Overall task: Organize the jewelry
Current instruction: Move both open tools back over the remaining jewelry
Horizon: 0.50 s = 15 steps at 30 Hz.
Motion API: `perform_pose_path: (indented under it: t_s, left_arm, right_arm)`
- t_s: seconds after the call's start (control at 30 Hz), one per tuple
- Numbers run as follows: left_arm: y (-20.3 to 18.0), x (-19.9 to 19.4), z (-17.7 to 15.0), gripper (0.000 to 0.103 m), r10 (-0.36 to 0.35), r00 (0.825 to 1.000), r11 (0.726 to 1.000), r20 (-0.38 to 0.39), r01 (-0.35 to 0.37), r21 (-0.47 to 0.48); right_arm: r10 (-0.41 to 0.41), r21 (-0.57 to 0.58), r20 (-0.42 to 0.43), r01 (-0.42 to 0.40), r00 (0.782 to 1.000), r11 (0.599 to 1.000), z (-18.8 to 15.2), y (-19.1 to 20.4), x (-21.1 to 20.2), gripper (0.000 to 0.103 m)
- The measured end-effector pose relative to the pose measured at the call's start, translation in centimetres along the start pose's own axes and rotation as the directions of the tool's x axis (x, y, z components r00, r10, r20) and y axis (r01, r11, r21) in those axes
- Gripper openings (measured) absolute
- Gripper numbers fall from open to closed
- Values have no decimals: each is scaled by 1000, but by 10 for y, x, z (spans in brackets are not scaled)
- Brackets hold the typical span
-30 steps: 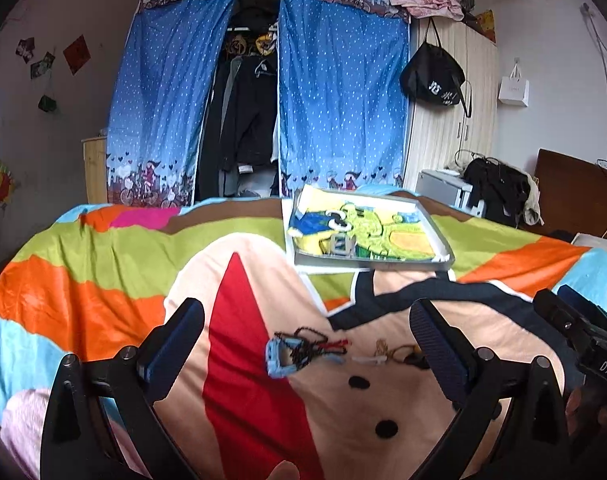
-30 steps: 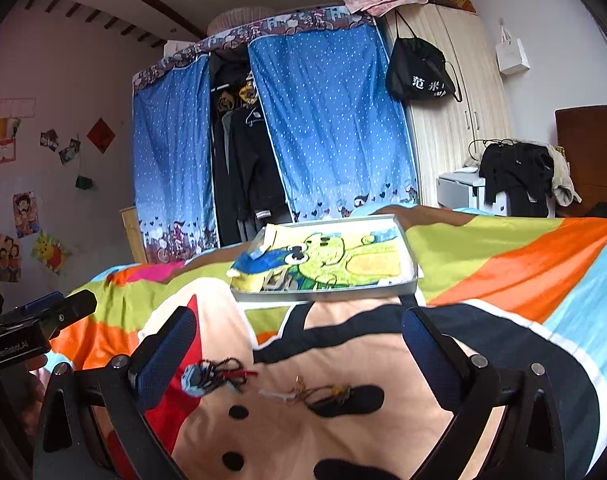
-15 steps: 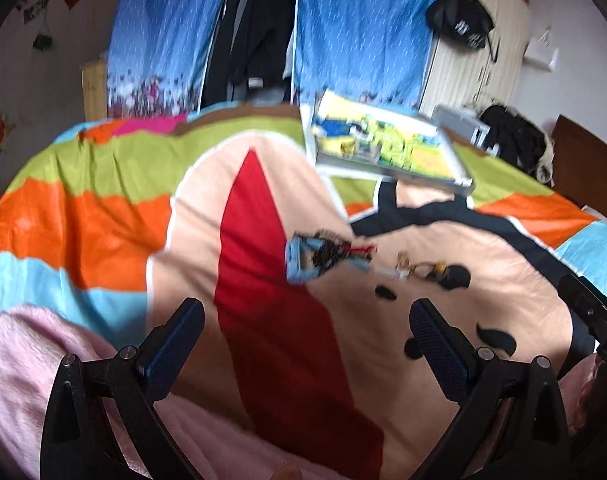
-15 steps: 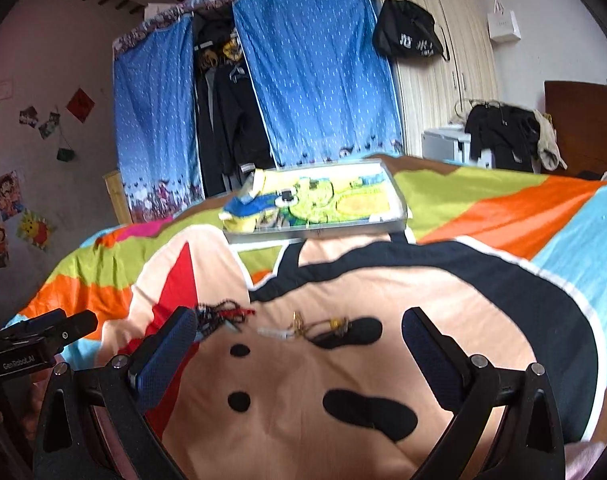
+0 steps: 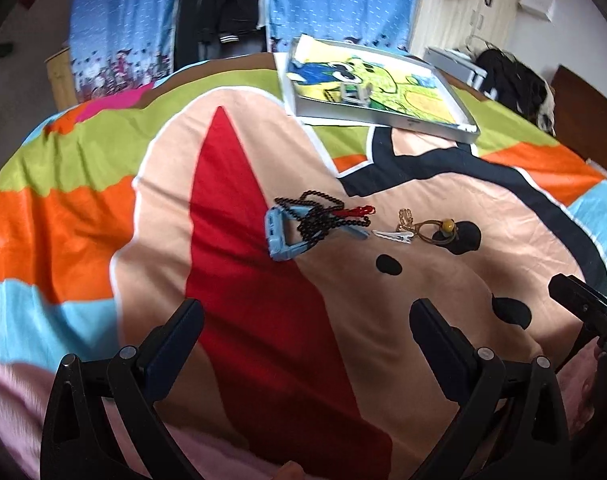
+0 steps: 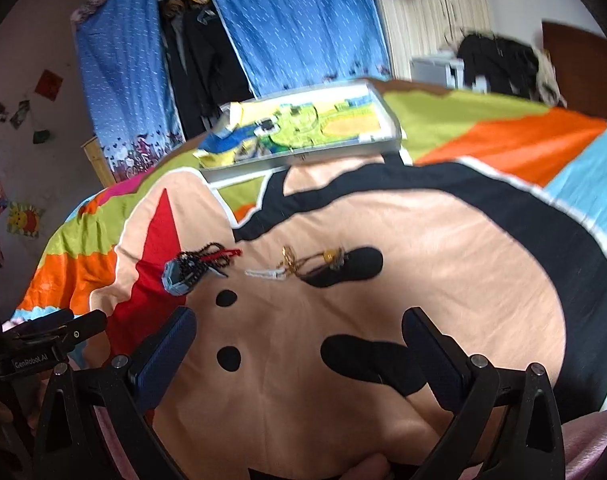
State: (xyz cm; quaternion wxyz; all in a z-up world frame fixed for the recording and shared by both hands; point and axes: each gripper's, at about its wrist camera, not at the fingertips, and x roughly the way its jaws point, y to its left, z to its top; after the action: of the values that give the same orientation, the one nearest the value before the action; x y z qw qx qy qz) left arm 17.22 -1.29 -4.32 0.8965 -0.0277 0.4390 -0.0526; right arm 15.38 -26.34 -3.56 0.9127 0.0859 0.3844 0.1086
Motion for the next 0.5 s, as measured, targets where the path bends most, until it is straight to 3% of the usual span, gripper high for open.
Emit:
perform_pose_path:
  t_s: [0.3, 0.5]
  left_arm:
    - [2, 46, 32, 101, -69, 990, 993, -127, 80, 88]
    - [18, 70, 58, 100, -84, 988, 992, -128, 95, 85]
  right_arm:
    - [54, 99, -159, -39, 986, 994, 11, -21, 39, 103]
    - [49, 94, -208, -30, 977, 995, 30, -35, 68, 103]
